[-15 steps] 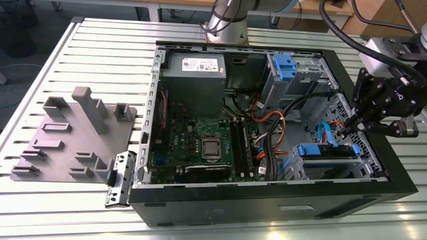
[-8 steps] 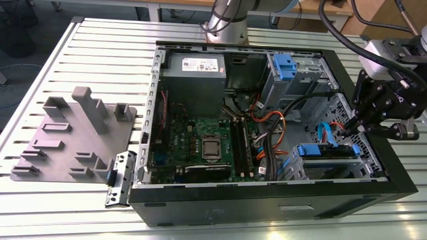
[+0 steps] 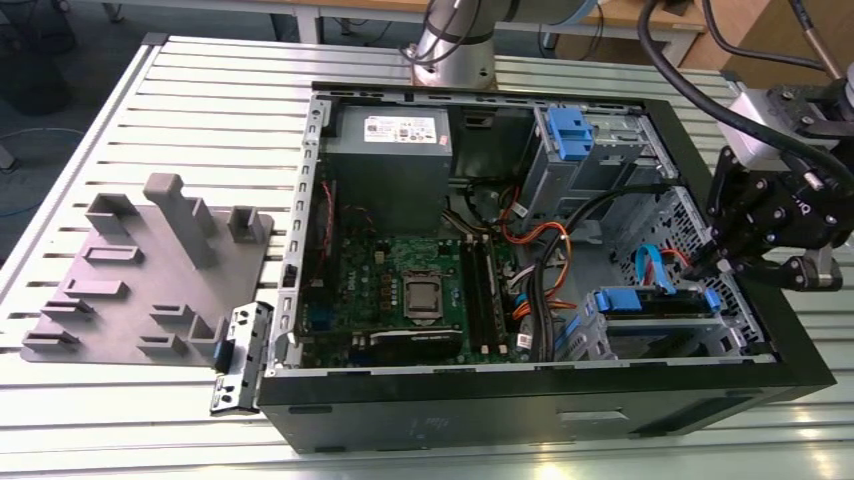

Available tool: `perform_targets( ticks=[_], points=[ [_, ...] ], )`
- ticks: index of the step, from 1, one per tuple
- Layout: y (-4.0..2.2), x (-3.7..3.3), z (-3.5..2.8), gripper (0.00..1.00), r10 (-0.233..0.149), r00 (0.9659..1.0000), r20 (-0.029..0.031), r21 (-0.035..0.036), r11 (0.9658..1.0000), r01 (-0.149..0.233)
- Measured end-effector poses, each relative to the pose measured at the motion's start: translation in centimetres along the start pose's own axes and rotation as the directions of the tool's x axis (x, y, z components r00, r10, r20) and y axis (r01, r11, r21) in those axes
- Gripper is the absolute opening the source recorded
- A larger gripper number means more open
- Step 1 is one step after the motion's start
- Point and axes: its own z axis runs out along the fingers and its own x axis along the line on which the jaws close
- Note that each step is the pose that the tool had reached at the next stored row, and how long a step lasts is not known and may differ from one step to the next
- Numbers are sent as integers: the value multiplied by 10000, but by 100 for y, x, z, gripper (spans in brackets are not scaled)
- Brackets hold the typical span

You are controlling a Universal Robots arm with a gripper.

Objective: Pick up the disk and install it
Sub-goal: 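Insert the second disk wire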

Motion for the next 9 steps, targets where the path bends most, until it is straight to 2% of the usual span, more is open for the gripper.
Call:
perform_targets(
  ticks=[9],
  points=[
    [4,18,-1,16,0,10000,0,3,10000,0]
  ],
)
